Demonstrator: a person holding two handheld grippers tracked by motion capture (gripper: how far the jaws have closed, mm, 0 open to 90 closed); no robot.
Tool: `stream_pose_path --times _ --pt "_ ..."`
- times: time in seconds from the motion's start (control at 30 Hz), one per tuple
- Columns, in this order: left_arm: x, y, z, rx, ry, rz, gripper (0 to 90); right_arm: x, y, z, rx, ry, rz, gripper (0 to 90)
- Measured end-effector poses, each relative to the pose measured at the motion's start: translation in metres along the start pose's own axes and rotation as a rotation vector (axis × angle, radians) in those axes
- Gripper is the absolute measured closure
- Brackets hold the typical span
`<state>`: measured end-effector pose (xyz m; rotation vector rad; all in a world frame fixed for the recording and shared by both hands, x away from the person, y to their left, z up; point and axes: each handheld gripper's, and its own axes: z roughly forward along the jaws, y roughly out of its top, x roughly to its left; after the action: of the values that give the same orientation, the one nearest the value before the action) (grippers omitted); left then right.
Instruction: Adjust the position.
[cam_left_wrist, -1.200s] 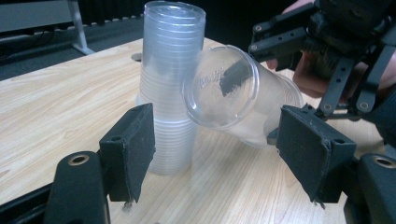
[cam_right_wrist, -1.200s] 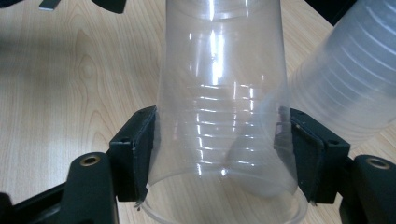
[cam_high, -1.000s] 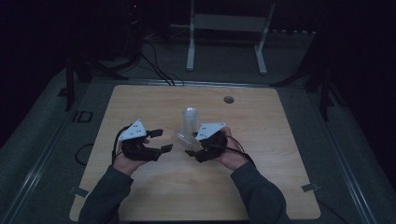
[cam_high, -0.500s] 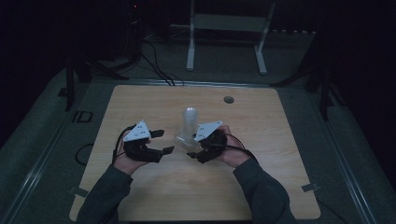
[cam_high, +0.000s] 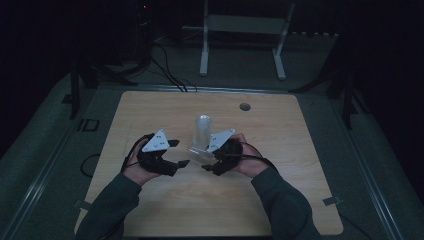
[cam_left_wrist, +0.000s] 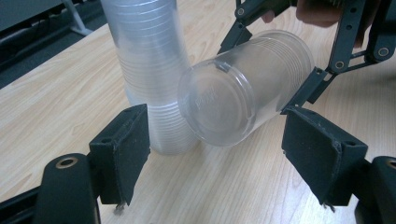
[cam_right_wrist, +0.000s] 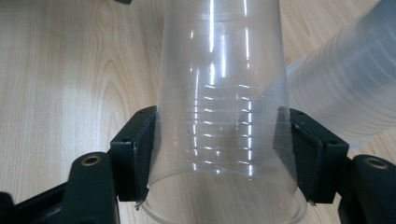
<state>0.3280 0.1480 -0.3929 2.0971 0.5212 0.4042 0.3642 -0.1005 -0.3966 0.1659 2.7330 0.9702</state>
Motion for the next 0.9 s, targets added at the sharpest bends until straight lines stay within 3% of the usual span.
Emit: stream_pose_path --times 0.53,0.9 --pt "0.0 0.01 0.001 0.123 -0.016 0.098 23.6 -0.004 0.001 0.0 0.044 0.011 -0.007 32.1" --pt "-0.001 0.012 0.006 0.196 -0.04 0.135 23.7 -0.002 0.006 0.003 0.083 0.017 -0.04 32.2"
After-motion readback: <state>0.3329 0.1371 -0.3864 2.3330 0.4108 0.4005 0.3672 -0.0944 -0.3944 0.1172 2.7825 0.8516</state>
